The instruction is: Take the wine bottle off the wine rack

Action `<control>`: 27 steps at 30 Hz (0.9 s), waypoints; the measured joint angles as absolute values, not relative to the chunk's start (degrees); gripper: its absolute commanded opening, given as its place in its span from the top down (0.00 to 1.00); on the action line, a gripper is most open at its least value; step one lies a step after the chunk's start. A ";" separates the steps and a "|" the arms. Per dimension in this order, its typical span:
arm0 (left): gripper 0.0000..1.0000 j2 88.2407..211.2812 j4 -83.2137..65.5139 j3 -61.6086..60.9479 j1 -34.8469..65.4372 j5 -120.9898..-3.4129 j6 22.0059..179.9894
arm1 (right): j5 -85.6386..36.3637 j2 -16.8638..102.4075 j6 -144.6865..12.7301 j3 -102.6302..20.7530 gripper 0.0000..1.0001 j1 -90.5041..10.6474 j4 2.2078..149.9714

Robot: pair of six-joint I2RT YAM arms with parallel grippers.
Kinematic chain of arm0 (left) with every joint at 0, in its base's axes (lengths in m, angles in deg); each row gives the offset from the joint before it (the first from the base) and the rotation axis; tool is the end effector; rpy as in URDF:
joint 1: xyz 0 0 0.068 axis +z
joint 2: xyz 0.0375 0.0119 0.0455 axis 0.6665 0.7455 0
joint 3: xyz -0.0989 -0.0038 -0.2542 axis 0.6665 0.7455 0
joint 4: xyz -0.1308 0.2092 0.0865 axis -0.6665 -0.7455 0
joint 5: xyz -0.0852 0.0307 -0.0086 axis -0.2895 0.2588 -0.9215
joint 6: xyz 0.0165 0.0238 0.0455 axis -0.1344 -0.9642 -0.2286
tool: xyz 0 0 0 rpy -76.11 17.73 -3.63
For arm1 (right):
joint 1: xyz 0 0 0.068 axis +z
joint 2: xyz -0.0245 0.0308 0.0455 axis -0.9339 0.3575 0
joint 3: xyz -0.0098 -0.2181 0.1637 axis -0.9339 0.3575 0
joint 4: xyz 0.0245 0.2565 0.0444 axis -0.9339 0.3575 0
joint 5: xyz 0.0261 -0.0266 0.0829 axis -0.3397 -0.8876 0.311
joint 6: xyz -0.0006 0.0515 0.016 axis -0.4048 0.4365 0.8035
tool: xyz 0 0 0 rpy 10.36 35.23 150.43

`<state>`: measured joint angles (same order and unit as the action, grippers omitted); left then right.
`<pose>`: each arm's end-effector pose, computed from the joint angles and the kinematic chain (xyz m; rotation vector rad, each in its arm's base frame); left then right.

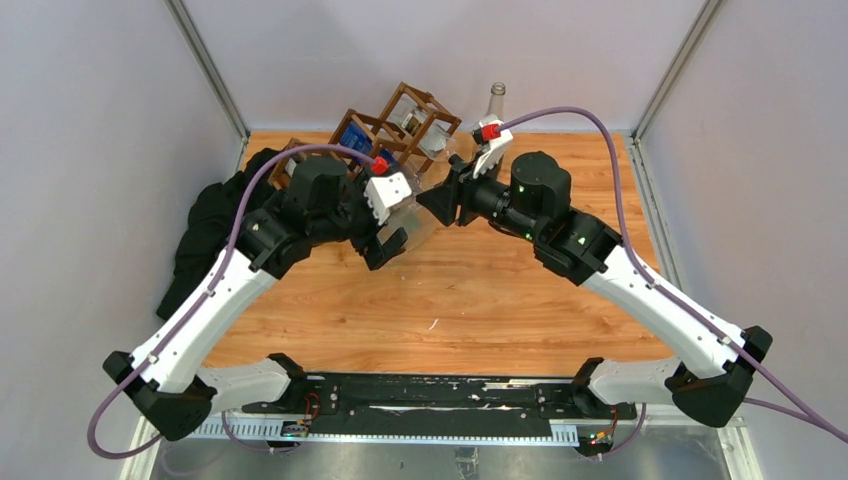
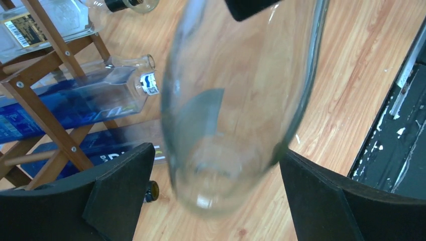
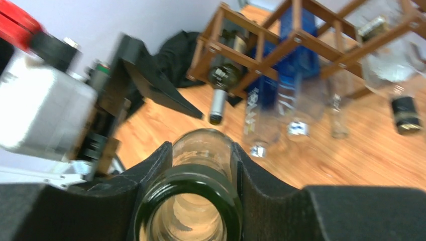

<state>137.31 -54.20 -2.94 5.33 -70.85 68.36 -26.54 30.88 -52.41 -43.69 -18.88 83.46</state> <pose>0.1706 -0.1389 0.4012 1.1758 1.7744 -0.4721 0.1688 0.2079 0.4610 -0.5043 1.5680 1.0381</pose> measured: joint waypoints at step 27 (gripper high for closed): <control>0.00 158.10 -78.04 -32.34 14.68 -66.23 71.44 | -42.91 48.06 -70.25 -56.22 1.00 -53.61 100.86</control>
